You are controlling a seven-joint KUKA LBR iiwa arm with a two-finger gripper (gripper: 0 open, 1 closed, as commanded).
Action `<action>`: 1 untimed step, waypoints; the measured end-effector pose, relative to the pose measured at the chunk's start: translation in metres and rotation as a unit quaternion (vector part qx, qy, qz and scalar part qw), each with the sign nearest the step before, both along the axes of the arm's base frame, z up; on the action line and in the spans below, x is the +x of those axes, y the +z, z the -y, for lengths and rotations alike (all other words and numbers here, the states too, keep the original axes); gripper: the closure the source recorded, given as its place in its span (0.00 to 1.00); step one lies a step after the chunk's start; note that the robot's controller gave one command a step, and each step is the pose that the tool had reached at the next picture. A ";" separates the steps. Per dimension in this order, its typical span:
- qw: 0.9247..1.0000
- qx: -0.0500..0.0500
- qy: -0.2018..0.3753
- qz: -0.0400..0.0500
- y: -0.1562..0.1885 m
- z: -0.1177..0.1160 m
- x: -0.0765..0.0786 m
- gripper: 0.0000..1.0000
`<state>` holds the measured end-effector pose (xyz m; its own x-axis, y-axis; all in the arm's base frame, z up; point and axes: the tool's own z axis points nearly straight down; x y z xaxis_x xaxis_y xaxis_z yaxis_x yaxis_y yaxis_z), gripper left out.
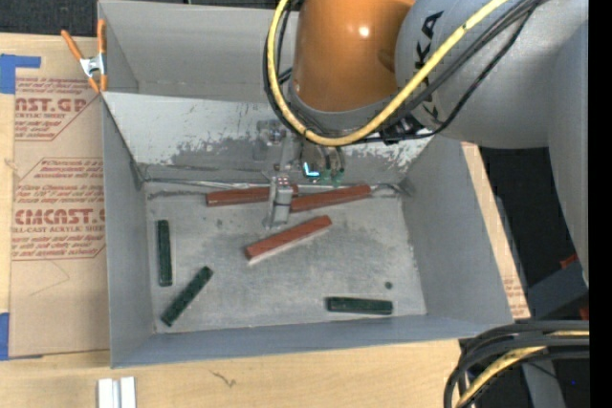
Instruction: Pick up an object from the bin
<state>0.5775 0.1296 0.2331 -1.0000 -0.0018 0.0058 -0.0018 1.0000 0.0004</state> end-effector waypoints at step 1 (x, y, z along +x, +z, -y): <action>1.000 0.000 -0.001 0.004 0.005 0.001 0.002 0.00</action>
Offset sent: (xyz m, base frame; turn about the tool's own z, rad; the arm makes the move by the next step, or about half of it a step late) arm -0.0361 -0.0639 -0.1631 0.1375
